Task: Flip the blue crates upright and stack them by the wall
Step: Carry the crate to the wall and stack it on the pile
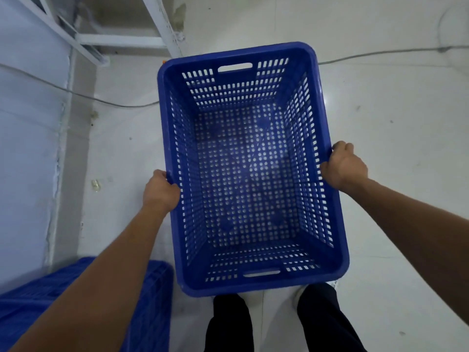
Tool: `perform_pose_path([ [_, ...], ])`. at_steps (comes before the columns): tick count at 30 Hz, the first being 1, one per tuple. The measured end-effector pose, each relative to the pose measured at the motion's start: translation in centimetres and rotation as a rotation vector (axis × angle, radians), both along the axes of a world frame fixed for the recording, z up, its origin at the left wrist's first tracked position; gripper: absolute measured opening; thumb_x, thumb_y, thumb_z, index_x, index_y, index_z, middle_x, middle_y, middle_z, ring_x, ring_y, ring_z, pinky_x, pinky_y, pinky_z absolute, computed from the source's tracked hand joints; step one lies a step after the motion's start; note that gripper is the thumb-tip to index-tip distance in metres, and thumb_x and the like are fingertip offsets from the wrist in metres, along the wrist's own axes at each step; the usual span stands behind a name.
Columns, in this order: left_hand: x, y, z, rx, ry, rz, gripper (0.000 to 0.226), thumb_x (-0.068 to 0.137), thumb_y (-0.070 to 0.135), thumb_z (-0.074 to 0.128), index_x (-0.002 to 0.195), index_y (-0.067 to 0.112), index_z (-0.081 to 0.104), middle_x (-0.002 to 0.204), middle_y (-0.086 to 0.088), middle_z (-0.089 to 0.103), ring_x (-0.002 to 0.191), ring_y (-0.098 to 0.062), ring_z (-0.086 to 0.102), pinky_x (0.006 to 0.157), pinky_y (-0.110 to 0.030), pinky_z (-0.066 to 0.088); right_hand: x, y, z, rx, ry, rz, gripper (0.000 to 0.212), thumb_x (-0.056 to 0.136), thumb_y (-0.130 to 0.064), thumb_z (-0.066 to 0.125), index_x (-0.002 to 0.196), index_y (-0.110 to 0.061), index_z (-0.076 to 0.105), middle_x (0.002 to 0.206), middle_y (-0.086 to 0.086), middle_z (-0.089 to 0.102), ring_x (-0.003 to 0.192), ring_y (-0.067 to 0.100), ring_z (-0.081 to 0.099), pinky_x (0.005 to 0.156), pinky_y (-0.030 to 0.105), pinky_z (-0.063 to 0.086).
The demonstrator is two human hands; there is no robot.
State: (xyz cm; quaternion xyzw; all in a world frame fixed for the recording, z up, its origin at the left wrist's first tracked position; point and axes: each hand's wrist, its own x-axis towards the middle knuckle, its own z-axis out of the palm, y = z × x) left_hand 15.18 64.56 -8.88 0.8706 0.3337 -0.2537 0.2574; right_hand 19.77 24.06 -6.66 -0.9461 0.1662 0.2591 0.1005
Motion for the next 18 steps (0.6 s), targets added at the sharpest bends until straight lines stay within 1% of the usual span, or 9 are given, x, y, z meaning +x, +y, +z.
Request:
perform_pose_path([
  [2, -0.2, -0.2, -0.2, 0.016, 0.035, -0.016, 0.038, 0.088, 0.016, 0.058, 0.124, 0.01, 0.047, 0.1, -0.005, 0.057, 0.084, -0.027, 0.059, 0.071, -0.038, 0.052, 0.1, 0.0, -0.1, 0.012, 0.088, -0.03, 0.042, 0.095, -0.028, 0.052, 0.126, -0.003, 0.042, 0.125, 0.017, 0.051, 0.098, 0.039, 0.059, 0.075, 0.042, 0.045],
  [3, -0.4, -0.2, -0.3, 0.023, 0.048, -0.02, 0.038, 0.088, 0.017, 0.058, 0.123, 0.009, 0.048, 0.101, -0.007, 0.058, 0.084, -0.028, 0.059, 0.071, -0.039, 0.052, 0.2, -0.1, -0.2, 0.022, 0.126, -0.033, 0.042, 0.095, -0.031, 0.053, 0.126, -0.004, 0.042, 0.124, 0.016, 0.054, 0.102, 0.038, 0.06, 0.079, 0.043, 0.047],
  [5, -0.4, -0.1, -0.3, 0.03, 0.056, -0.022, 0.036, 0.087, 0.02, 0.059, 0.12, 0.008, 0.051, 0.101, -0.01, 0.061, 0.082, -0.029, 0.06, 0.07, -0.039, 0.052, 0.3, -0.3, -0.4, 0.027, 0.172, -0.016, 0.043, 0.094, -0.033, 0.053, 0.127, -0.006, 0.042, 0.123, 0.015, 0.059, 0.104, 0.036, 0.061, 0.082, 0.043, 0.048],
  [8, 0.0, -0.1, 0.0, 0.031, 0.071, -0.042, 0.031, 0.087, 0.02, 0.059, 0.114, 0.007, 0.058, 0.102, -0.013, 0.066, 0.08, -0.029, 0.062, 0.067, -0.038, 0.052, 0.5, -0.6, -0.6, 0.018, 0.208, -0.007, 0.047, 0.095, -0.034, 0.054, 0.13, -0.006, 0.04, 0.125, 0.016, 0.059, 0.106, 0.035, 0.06, 0.081, 0.042, 0.047],
  [11, -0.3, -0.2, 0.1, 0.028, 0.077, -0.052, 0.028, 0.088, 0.018, 0.06, 0.112, 0.006, 0.06, 0.102, -0.013, 0.066, 0.08, -0.029, 0.062, 0.068, -0.038, 0.052, -0.1, -0.7, -0.8, 0.02, 0.198, -0.024, 0.046, 0.096, -0.032, 0.054, 0.13, -0.004, 0.04, 0.125, 0.017, 0.059, 0.106, 0.035, 0.06, 0.079, 0.04, 0.045],
  [14, -1.0, -0.6, 0.8, 0.032, 0.078, -0.071, 0.025, 0.088, 0.017, 0.059, 0.11, 0.006, 0.059, 0.1, -0.011, 0.065, 0.079, -0.028, 0.061, 0.066, -0.036, 0.05, -1.3, -1.2, -0.5, 0.013, 0.145, -0.001, 0.043, 0.095, -0.031, 0.055, 0.126, -0.004, 0.043, 0.12, 0.015, 0.06, 0.097, 0.032, 0.061, 0.076, 0.038, 0.046],
  [16, -1.3, -0.9, 1.5, 0.032, 0.081, -0.081, 0.022, 0.089, 0.017, 0.059, 0.108, 0.008, 0.058, 0.097, -0.009, 0.062, 0.08, -0.027, 0.06, 0.066, -0.035, 0.05, -1.8, -1.8, 0.5, 0.021, 0.138, 0.02, 0.043, 0.094, -0.03, 0.056, 0.124, -0.003, 0.044, 0.12, 0.015, 0.06, 0.099, 0.034, 0.062, 0.08, 0.041, 0.05],
  [18, -1.5, -1.1, 2.9, 0.042, 0.09, -0.098, 0.018, 0.09, 0.018, 0.058, 0.105, 0.009, 0.056, 0.096, -0.009, 0.061, 0.08, -0.027, 0.06, 0.067, -0.035, 0.05, -1.9, -2.3, 2.0, 0.049, 0.139, 0.032, 0.042, 0.093, -0.028, 0.056, 0.123, -0.002, 0.044, 0.121, 0.017, 0.059, 0.102, 0.036, 0.061, 0.081, 0.041, 0.05],
])
